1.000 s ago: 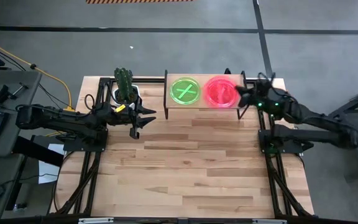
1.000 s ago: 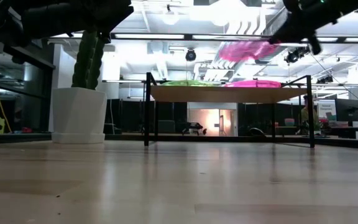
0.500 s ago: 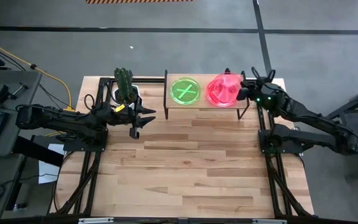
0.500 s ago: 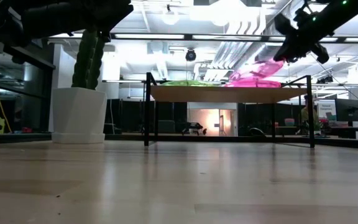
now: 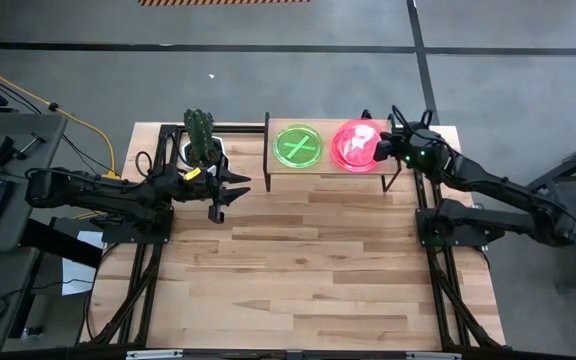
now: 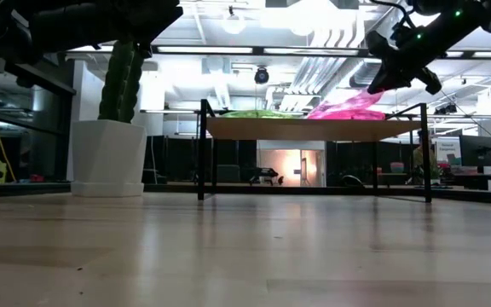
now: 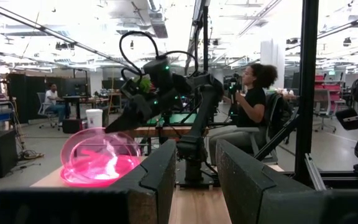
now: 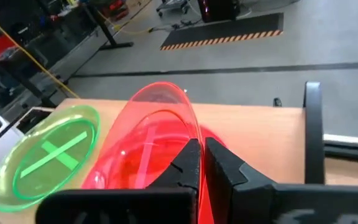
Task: Place and stack plates onto a shelf
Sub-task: Stack the pink plate on the pink plate on the shelf, then return to Home Position
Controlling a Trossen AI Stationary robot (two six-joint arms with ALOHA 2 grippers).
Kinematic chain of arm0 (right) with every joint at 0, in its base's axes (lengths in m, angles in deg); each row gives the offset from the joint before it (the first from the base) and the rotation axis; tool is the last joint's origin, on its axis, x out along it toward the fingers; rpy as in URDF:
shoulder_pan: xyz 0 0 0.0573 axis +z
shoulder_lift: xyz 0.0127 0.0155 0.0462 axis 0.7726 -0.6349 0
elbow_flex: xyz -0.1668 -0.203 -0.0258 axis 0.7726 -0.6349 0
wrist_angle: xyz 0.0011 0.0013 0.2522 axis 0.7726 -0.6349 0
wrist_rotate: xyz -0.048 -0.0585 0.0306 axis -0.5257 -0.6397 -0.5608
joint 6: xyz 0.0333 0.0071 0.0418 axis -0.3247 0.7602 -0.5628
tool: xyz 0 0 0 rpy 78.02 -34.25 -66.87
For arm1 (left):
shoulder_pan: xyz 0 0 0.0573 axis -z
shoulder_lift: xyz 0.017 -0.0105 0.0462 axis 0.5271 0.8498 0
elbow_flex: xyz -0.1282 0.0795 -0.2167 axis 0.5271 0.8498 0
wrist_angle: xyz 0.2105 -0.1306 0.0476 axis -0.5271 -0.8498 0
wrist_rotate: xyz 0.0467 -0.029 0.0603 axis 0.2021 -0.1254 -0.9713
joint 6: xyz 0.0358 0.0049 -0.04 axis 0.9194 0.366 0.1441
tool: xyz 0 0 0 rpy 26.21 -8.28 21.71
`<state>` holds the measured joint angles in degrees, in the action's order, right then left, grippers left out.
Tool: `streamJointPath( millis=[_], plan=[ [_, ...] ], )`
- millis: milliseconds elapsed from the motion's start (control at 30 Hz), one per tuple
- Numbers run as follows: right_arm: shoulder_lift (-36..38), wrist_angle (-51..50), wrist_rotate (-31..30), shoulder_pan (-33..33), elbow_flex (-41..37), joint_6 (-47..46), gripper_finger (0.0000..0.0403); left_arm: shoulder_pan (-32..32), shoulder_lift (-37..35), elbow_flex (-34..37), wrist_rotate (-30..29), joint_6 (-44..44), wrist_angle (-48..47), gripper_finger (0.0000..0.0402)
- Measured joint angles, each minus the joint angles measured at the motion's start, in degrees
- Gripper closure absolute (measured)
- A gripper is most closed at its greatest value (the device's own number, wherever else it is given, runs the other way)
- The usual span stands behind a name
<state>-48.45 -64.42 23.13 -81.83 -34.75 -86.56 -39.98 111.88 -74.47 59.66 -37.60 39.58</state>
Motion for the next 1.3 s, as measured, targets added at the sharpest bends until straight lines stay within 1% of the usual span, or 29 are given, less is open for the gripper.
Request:
streamJointPath(
  millis=[267, 533, 600, 667, 733, 867, 1033, 1167, 1300],
  plan=[
    [-2.37, -0.33, 1.11, 0.02, 0.00, -0.68, 0.0403, 0.00, -0.01, 0.00, 0.00, 0.00, -0.02, 0.0298],
    [-2.43, -0.32, 1.12, 0.02, 0.00, -0.60, 0.0402, 0.00, 0.01, -0.01, 0.00, -0.02, -0.02, 0.0298],
    [-2.41, -0.34, 1.81, 0.02, 0.00, 0.10, 0.0396, 0.00, -0.01, 0.00, 0.00, -0.02, -0.02, 0.0298],
    [-2.41, -0.32, 2.51, 0.02, 0.00, 0.42, 0.0381, 0.00, 0.00, -0.01, 0.00, -0.02, -0.04, 0.0298],
    [-2.41, -0.32, 3.44, 0.04, 0.00, 0.77, 0.0358, 0.00, 0.00, -0.01, 0.00, -0.02, -0.03, 0.0298],
    [-2.41, -0.32, 5.07, 0.04, 0.00, 1.26, 0.0298, 0.00, -0.01, -0.02, 0.00, -0.02, -0.04, 0.0298],
    [-1.27, -0.27, 4.98, 0.00, 0.00, 4.21, 0.0233, 0.00, 0.00, -0.02, 0.00, -0.02, -0.05, 0.0298],
    [1.79, -0.87, 4.17, 0.00, 0.37, 5.60, 0.0205, 0.00, -0.01, -0.02, 0.00, 0.00, -0.14, 0.0298],
    [5.22, -2.67, 3.57, 0.00, 3.52, 8.33, 0.0199, 0.00, 0.00, -0.02, 0.00, 0.00, -0.24, 0.0298]
  ],
)
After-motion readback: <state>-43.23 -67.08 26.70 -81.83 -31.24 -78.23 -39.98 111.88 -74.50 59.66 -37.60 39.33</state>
